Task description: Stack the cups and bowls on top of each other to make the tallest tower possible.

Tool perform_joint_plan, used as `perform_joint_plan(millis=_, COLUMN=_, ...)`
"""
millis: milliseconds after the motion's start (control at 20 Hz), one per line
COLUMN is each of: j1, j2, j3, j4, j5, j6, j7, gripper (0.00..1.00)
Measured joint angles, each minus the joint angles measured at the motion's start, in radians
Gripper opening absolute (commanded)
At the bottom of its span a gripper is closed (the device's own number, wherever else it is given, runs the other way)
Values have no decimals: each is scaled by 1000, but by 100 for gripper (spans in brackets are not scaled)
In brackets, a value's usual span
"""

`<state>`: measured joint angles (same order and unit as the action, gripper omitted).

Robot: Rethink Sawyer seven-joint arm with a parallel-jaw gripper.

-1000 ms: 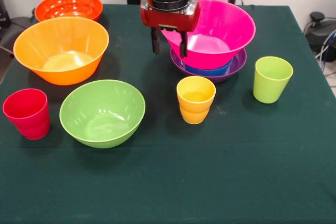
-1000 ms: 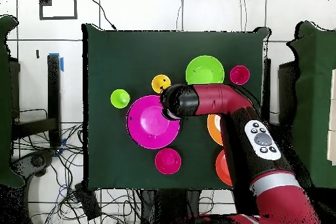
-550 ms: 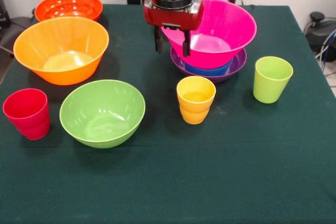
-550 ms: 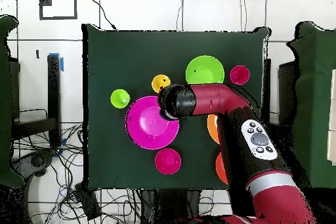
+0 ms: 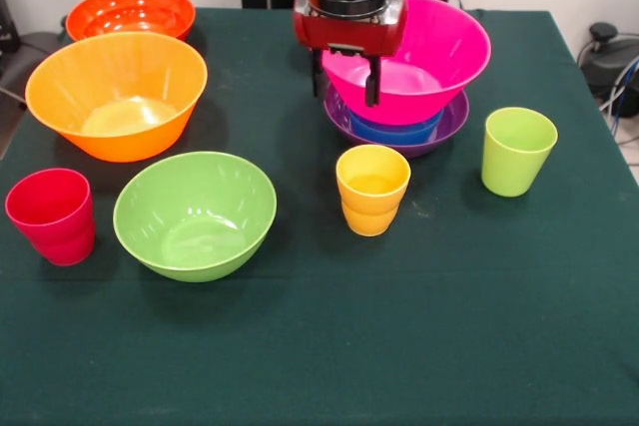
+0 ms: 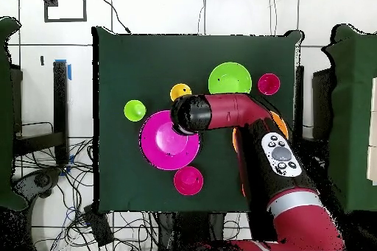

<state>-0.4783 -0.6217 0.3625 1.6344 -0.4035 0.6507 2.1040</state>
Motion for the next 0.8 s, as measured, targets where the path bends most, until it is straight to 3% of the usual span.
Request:
perform_joint_plan(millis=500, j1=-21, j2=9, j3=0, j4=0, j5=0, j6=0, j7=0, gripper=100)
perform_joint_plan(millis=800, j1=-99, j2=32, j3=2, j4=-9, j5=-1, j6=0, j7=0, gripper=100)
